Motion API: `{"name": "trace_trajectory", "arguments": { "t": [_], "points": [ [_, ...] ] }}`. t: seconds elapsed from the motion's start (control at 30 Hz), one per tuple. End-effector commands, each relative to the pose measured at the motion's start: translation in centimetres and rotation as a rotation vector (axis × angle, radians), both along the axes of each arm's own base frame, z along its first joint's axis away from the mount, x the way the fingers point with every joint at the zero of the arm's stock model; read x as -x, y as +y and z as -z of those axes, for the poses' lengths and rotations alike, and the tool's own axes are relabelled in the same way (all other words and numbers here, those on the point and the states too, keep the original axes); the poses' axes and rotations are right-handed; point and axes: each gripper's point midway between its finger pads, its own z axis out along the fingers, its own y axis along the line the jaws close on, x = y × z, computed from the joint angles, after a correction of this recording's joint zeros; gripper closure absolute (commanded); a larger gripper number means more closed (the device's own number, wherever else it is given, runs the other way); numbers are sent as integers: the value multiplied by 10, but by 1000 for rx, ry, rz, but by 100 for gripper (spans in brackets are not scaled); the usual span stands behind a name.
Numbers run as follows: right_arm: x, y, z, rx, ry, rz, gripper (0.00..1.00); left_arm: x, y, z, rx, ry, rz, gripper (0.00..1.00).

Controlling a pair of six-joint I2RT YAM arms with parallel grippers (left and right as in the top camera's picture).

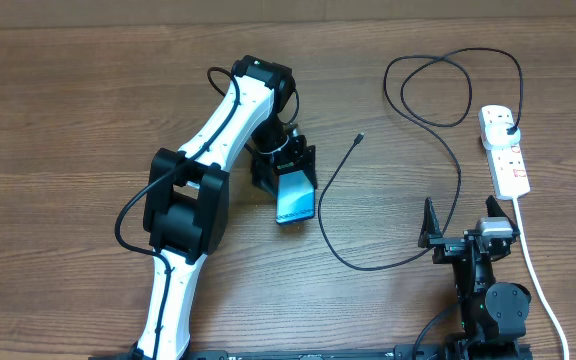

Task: Plug charger to phone and switch on socket

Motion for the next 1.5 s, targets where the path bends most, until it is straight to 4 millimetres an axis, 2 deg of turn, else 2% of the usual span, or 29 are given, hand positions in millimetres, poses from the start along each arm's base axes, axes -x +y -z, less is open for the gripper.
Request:
{"name": "trace_trajectory", "arguments": {
  "t": [0.0, 0.17, 0.27, 0.33, 0.4, 0.43, 0.47, 0.53, 0.57, 0.63, 0.77, 0.83, 0.9, 0.93, 0.97, 1.03, 1.07, 1.13, 1.2, 1.23, 1.37, 1.47],
  "points": [
    [0, -1, 3, -9, 1, 6, 0, 9, -40, -43, 296, 106, -60, 26],
    [0, -1, 3, -9, 1, 6, 0, -1, -57, -85, 562, 194, -173, 28],
    [0, -1, 3, -10, 1, 5, 0, -10, -56, -98, 640, 213, -227, 28],
    [0, 9, 2, -11, 0, -50, 0, -16, -53, -103, 673, 220, -256, 28],
    [9, 54, -2, -18, -16, -323, 0, -26, -49, -113, 733, 230, -304, 29],
    [21, 80, -5, -60, -16, -488, 0, -30, -47, -117, 755, 234, -319, 29],
    [37, 105, -5, -111, 9, -659, 0, -34, -45, -121, 778, 237, -338, 30],
    [71, 137, -12, -198, 41, -929, 0, -41, -41, -127, 819, 242, -369, 32],
    [82, 144, -14, -246, 70, -1008, 0, -44, -39, -130, 833, 241, -381, 32],
    [88, 148, -17, -312, 104, -1045, 0, -48, -34, -132, 852, 232, -394, 32],
    [97, 147, -60, -355, -24, -1082, 0, -55, -29, -138, 889, 235, -424, 32],
    [106, 145, -95, -341, -100, -1092, 0, -58, -27, -143, 916, 239, -440, 32],
    [102, 141, -127, -349, -72, -1051, 0, -60, -27, -147, 941, 246, -450, 32],
    [99, 139, -133, -357, -52, -1036, 0, -61, -27, -148, 946, 248, -453, 32],
    [88, 135, -152, -391, 19, -997, 0, -61, -27, -149, 952, 250, -456, 32],
    [71, 133, -172, -456, 153, -974, 0, -61, -27, -149, 947, 261, -463, 32],
    [63, 137, -185, -483, 249, -1008, 0, -61, -27, -149, 941, 273, -470, 32],
    [60, 147, -203, -472, 315, -1150, 0, -61, -27, -149, 933, 288, -478, 32],
    [75, 155, -212, -508, 423, -1364, 0, -61, -27, -149, 934, 287, -479, 31],
    [69, 156, -213, -543, 472, -1396, 0, -62, -26, -149, 934, 285, -483, 31],
    [48, 161, -213, -585, 499, -1381, 0, -66, -21, -149, 937, 279, -494, 32],
    [12, 157, -210, -656, 451, -1174, 1, -67, -18, -149, 938, 276, -500, 32]
  ]
}}
